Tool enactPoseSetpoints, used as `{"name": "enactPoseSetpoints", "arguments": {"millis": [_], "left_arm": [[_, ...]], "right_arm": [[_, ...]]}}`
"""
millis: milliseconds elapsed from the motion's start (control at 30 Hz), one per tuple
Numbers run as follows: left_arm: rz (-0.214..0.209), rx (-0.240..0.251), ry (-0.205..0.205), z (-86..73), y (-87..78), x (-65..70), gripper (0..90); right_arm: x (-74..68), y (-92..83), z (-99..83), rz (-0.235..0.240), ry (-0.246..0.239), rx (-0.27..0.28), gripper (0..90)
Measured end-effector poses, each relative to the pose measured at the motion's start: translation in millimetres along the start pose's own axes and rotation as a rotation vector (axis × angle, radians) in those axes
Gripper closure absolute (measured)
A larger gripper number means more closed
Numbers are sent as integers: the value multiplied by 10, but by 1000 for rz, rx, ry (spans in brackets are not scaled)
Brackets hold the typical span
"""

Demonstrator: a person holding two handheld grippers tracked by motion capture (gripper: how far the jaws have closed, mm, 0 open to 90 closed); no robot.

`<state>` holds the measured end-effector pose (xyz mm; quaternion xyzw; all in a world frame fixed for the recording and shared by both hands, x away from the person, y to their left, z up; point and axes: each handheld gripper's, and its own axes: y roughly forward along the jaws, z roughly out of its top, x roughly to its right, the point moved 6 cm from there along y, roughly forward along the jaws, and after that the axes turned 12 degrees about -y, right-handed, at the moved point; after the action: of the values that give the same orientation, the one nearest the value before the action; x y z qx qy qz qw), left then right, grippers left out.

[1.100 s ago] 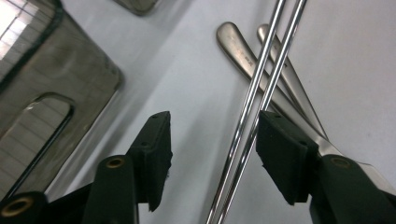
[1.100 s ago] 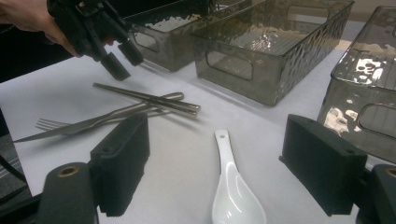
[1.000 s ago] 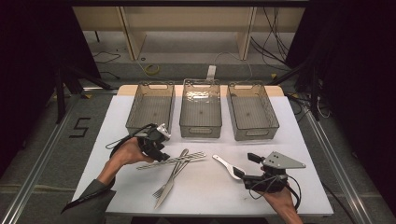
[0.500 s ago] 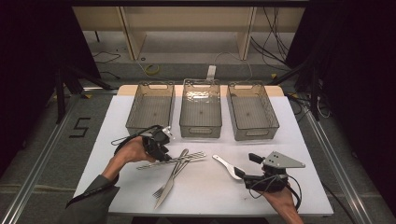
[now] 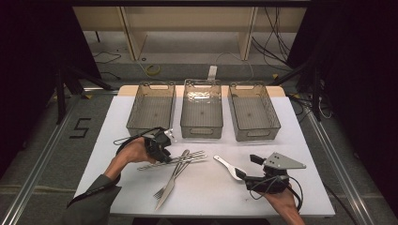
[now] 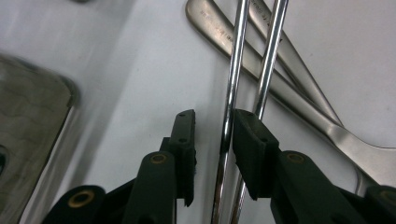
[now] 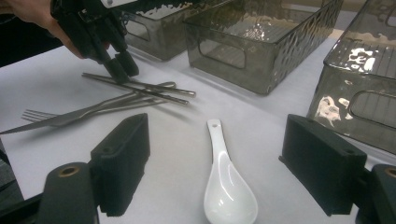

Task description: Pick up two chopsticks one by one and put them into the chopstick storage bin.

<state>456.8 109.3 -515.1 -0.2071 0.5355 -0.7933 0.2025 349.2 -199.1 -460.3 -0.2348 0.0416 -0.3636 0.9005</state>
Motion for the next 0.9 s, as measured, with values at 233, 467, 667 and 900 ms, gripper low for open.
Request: {"name": "enactPoseSetpoints", "arguments": {"millis": [233, 467, 667, 900], "left_arm": [[-5, -15, 8, -4, 54, 7, 739], [12, -21, 20, 1, 54, 3, 809], [22, -21, 55, -2, 50, 16, 840], [64, 5, 104, 34, 17, 47, 849]], "right_arm": [[7, 7, -5, 0, 3, -5, 243], [11, 20, -9, -1, -2, -11, 246], [1, 19, -3, 5, -5, -8, 245], [-8, 19, -5, 10, -6, -11, 245]]}}
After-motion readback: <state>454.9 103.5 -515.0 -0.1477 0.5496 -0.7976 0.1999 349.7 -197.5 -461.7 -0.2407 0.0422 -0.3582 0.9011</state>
